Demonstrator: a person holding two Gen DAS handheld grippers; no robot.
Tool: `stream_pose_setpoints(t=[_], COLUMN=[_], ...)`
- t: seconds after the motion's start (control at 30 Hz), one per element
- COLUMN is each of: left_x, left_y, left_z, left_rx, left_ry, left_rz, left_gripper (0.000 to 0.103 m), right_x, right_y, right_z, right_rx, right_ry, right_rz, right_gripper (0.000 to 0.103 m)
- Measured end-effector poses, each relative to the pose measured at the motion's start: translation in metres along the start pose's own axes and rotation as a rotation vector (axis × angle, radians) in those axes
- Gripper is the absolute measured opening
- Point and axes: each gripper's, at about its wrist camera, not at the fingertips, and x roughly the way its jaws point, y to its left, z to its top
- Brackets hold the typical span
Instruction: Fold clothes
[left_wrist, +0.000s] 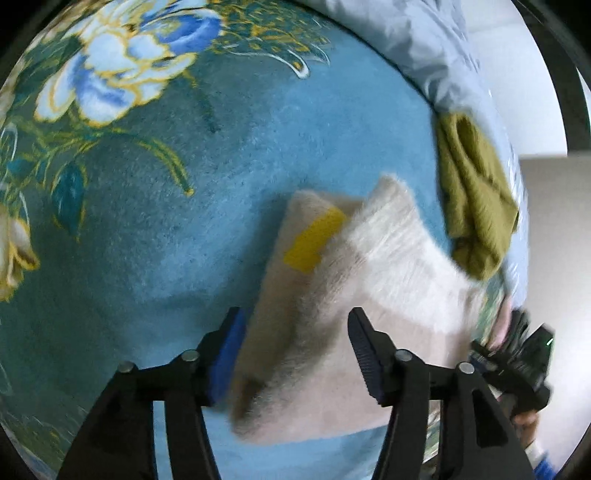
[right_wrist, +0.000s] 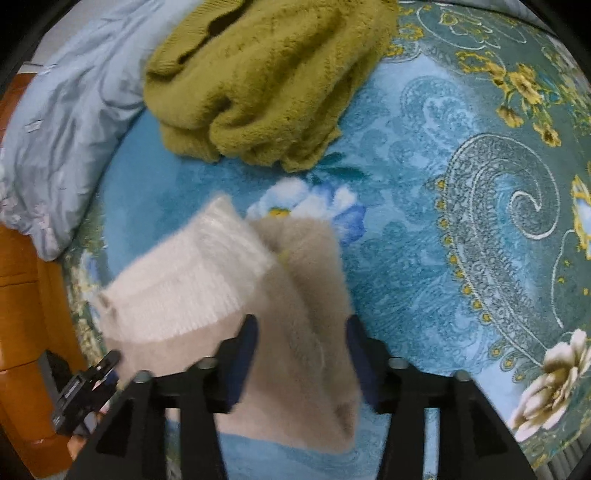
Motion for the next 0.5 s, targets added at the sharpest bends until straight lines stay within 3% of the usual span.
stream_pose_setpoints(t=[0.07, 0.13, 0.23, 0.37, 0.5], left_x=[0.008, 0.014, 0.023, 0.033, 0.036], left_y=[0.004, 0.014, 0.029, 0.038, 0.037], left_z=[0.001, 0.002, 0.003, 0.000, -0.001], left_rx=[-0.003, -0.063, -0.168, -0.234, -0.242], left_ry=[0.024, 0.038, 0.053, 0.053, 0.049], left_rz=[-0.004, -0.058, -0.136, -0.182, -0.196], left_gripper=[0.060, 0.062, 0.066, 0.071, 0.070], right_x=[0.005, 0.013, 0.023, 0.035, 0.043], right_y=[-0.006, -0.014, -0.028, -0.040, -0.044], right_z=[-0.001, -0.001, 0.003, 0.010, 0.014], right_rx=[-0.001, 0.013, 0.088, 0.160, 0.193], right_ry=[0.016, 0.030, 0.027, 0.021, 0.023], right_rz=[0.005, -0.019, 0.032, 0.095, 0.136], right_gripper=[0.061, 0.061, 0.063, 0.064, 0.064])
